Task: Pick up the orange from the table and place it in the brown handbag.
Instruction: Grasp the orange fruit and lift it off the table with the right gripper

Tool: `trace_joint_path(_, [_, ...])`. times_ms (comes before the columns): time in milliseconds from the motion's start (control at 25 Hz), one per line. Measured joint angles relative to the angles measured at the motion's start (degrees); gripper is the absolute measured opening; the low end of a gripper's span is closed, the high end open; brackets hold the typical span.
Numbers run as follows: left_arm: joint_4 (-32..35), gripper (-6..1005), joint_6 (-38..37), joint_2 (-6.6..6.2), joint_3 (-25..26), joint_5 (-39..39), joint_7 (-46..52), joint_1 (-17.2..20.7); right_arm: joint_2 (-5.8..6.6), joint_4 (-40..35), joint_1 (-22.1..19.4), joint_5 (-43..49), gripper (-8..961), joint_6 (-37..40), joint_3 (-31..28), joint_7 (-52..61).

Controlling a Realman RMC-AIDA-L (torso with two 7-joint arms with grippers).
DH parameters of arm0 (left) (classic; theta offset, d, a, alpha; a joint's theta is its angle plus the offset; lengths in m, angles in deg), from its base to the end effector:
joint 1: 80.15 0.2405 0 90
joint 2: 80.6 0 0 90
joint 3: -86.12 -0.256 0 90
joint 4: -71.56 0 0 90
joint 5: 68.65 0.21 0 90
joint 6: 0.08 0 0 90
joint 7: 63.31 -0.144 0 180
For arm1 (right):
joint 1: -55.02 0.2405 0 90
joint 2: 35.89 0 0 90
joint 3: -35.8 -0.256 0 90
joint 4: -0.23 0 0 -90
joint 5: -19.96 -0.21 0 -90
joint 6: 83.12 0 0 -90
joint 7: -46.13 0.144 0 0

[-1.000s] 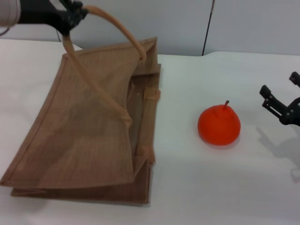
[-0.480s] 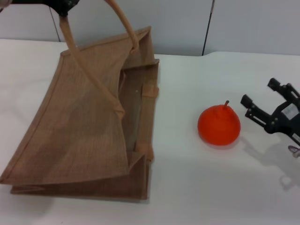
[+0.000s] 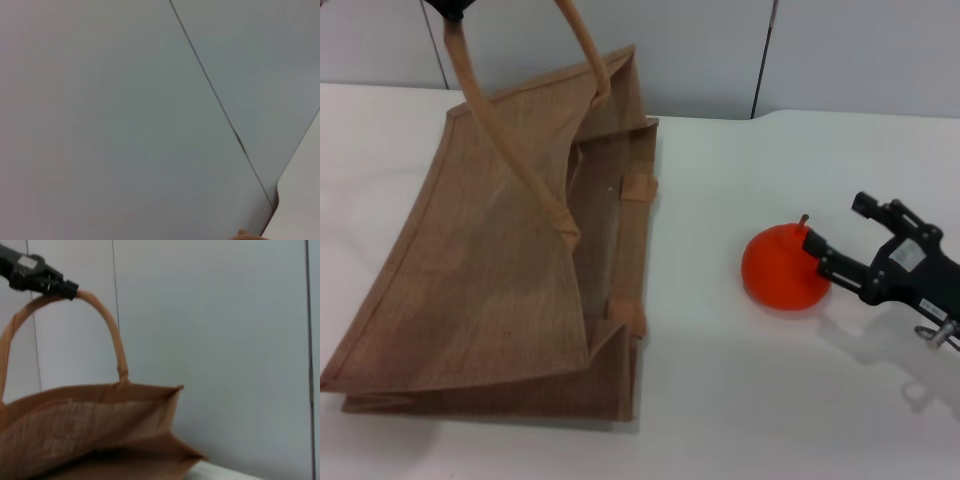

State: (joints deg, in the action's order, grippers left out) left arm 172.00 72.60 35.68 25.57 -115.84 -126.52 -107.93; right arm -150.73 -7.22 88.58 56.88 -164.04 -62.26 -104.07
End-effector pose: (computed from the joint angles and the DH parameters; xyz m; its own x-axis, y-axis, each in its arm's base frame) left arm -0.1255 0.3836 0.1451 0.9951 0.0416 0.0895 0.0959 -0.6236 -0.7759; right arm 0.3019 0.3127 -0.0364 0.7258 -0.0782 -0.6834 -0.5323 -0.6931 -0.4861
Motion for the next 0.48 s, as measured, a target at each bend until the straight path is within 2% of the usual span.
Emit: trace_joint_path(480, [1.76,131,2.67,0.02,0.00,-0.09,1.36,-1.31,0.06,0.26,1.34,0.00,895,4.81,3.71,1.60])
